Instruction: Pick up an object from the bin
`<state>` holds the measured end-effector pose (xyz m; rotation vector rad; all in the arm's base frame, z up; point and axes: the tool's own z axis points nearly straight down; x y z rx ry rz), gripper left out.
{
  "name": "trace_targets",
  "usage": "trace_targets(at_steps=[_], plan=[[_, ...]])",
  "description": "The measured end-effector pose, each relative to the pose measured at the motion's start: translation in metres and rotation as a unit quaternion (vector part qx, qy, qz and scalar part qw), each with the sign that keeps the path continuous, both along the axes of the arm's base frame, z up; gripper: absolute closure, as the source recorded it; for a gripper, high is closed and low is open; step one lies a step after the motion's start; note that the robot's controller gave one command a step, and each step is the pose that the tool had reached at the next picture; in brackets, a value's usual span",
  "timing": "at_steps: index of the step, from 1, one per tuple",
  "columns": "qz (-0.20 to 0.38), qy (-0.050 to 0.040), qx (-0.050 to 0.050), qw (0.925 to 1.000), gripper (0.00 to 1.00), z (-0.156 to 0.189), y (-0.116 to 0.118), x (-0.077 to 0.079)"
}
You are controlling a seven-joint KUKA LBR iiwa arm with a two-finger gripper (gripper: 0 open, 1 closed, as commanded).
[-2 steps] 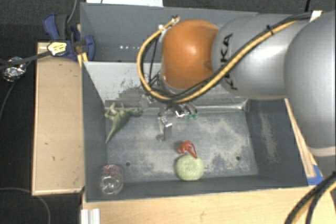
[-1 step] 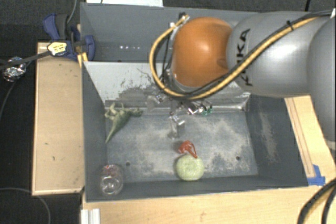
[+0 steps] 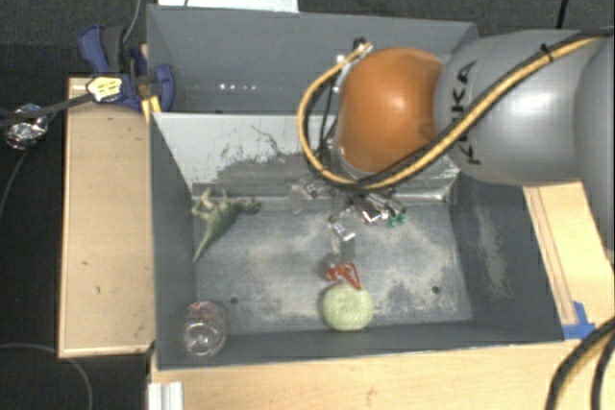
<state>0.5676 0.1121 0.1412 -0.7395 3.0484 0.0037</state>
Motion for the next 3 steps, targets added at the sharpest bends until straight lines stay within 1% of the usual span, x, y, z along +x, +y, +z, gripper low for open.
trace_targets(at_steps=[1, 2, 3], plan=[[0.114, -0.0024, 0.0, 0.9935, 0.0, -0.001, -0.017, -0.014], [0.165, -0.0029, 0.0, 0.9862, 0.0, -0.014, -0.033, -0.034], [0.071, -0.002, 0.0, 0.9975, 0.0, -0.026, -0.04, -0.038]])
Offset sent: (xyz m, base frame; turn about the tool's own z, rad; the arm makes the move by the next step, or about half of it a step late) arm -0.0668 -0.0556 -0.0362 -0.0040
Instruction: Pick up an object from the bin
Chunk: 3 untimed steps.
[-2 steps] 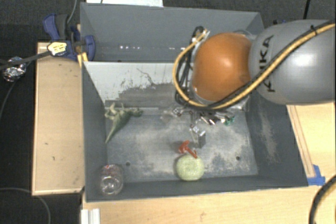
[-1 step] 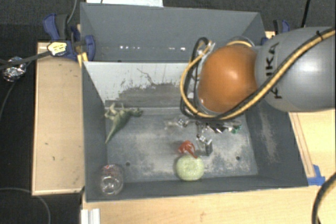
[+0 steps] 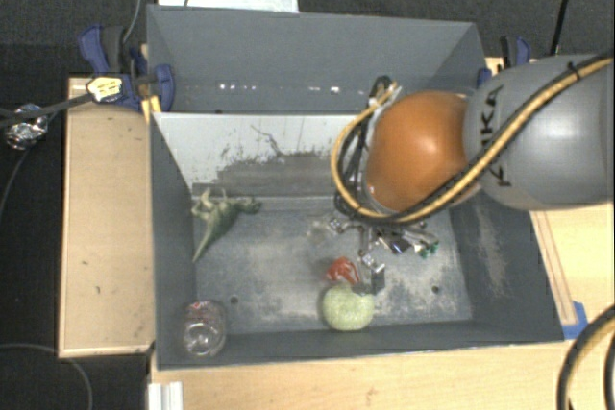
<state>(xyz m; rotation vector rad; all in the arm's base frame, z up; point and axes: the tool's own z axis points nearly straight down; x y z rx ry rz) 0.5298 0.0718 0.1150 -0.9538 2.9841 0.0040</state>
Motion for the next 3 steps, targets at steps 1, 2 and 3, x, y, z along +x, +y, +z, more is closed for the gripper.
trace_targets(at_steps=[1, 2, 3], plan=[[0.031, -0.0003, -0.001, 0.9995, 0.0, -0.014, -0.001, 0.004], [0.165, -0.0005, -0.001, 0.9863, 1.0, -0.043, -0.007, 0.008], [0.164, -0.0004, -0.001, 0.9864, 1.0, -0.043, -0.007, 0.008]])
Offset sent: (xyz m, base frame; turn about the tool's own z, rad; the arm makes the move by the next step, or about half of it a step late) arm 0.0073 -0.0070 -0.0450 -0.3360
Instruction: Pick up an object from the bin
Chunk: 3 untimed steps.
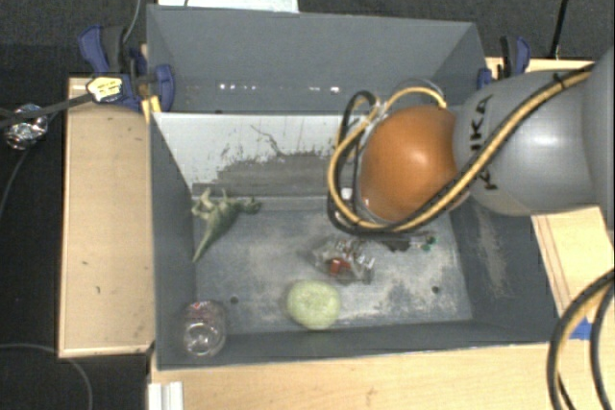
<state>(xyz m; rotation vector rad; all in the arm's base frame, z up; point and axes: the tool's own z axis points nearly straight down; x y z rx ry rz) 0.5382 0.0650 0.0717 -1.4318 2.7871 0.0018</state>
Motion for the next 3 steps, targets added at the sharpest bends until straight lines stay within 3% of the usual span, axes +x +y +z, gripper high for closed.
trace_targets(at_steps=[1, 2, 3], plan=[[0.001, -0.0001, 0.0, 1.0, 1.0, 0.002, 0.0, 0.0], [-0.015, -0.0021, 0.001, 0.9999, 1.0, 0.04, 0.02, -0.012], [0.002, -0.0001, 0.002, 1.0, 1.0, 0.078, 0.012, -0.003]])
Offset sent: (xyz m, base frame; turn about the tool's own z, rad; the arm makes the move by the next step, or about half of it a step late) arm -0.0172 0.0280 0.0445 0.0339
